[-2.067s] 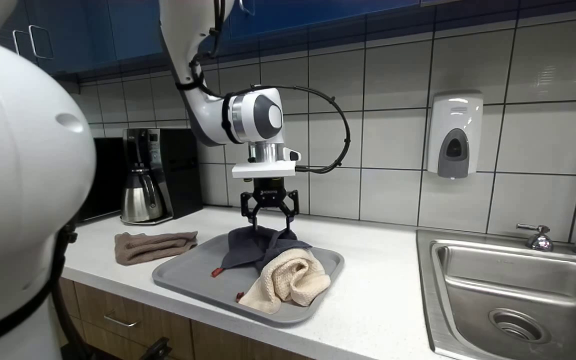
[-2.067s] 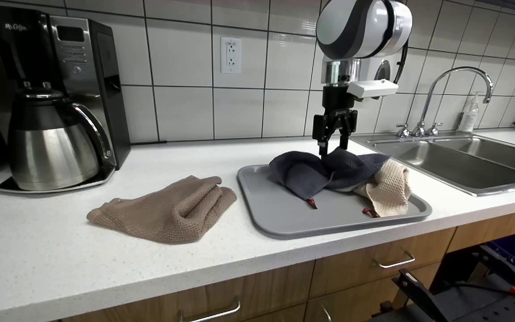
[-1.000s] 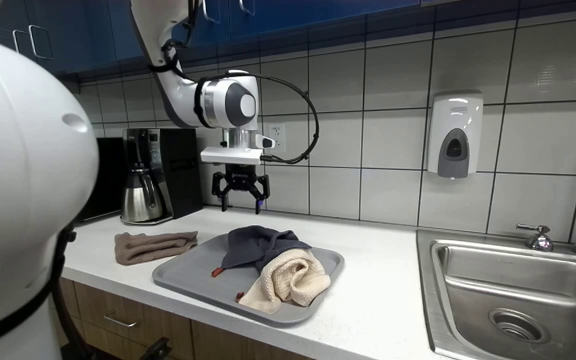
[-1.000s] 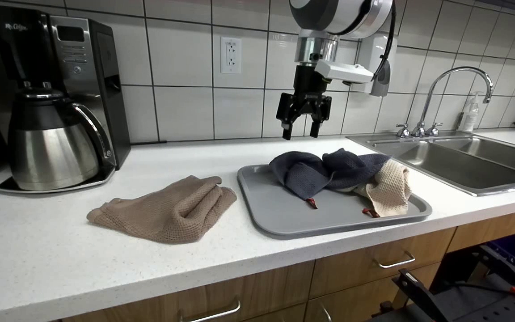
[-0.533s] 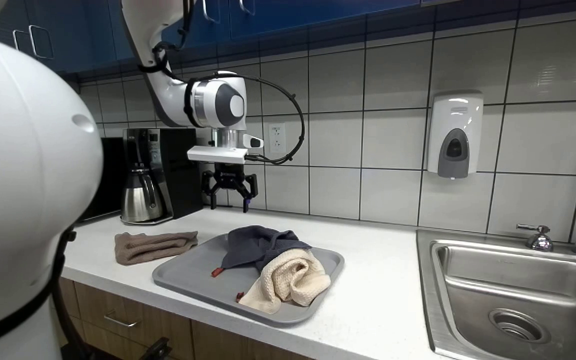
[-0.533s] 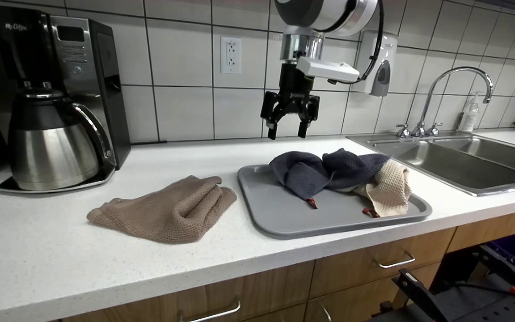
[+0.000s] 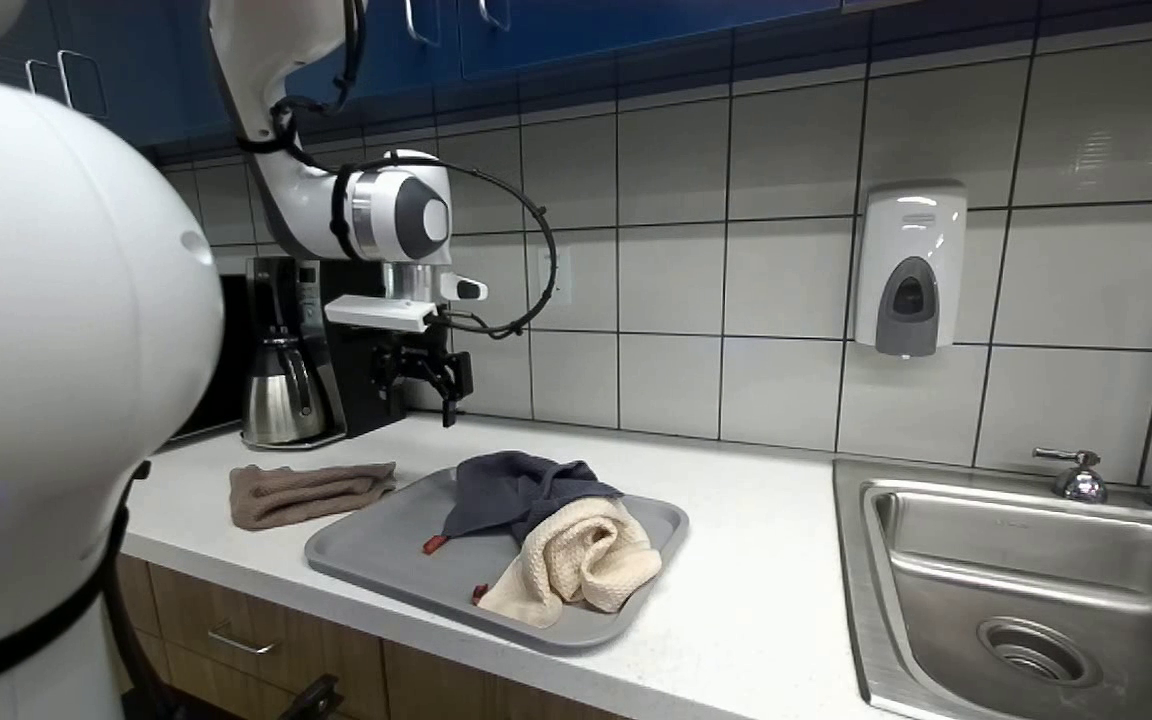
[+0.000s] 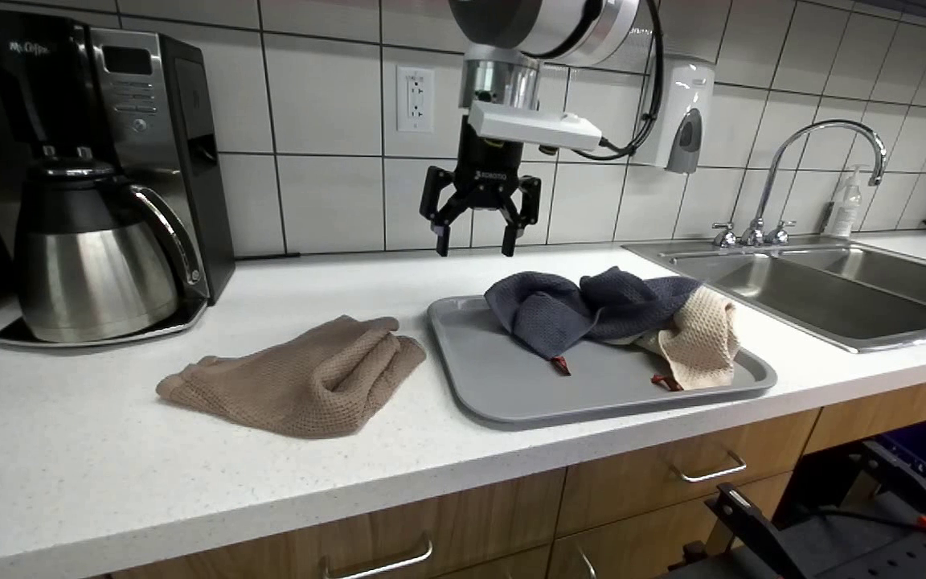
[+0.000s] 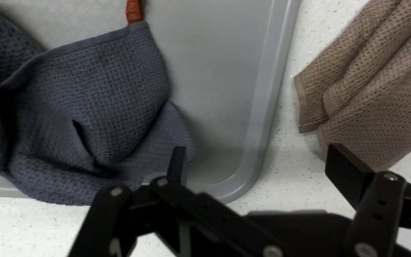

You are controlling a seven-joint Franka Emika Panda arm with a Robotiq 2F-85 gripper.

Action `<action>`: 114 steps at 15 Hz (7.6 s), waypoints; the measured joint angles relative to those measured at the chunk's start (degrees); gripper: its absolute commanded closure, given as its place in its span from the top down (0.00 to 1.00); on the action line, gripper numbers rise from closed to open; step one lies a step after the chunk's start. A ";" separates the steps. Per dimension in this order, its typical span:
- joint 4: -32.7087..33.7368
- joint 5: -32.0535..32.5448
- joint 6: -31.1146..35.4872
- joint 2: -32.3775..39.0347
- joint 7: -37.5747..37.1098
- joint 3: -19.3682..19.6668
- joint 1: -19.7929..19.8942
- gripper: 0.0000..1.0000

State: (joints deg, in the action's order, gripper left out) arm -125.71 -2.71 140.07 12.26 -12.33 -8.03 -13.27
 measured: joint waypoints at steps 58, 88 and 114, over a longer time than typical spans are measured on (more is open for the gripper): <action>22.08 5.64 -12.80 24.34 -38.11 -0.46 -17.47 0.42; 20.95 11.11 -10.88 13.14 -40.58 -0.01 -19.62 0.02; -1.23 22.81 -9.70 -12.01 -61.79 -2.67 -11.80 0.02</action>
State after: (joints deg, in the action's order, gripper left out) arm -126.94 20.10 130.36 0.25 -74.12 -10.70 -25.07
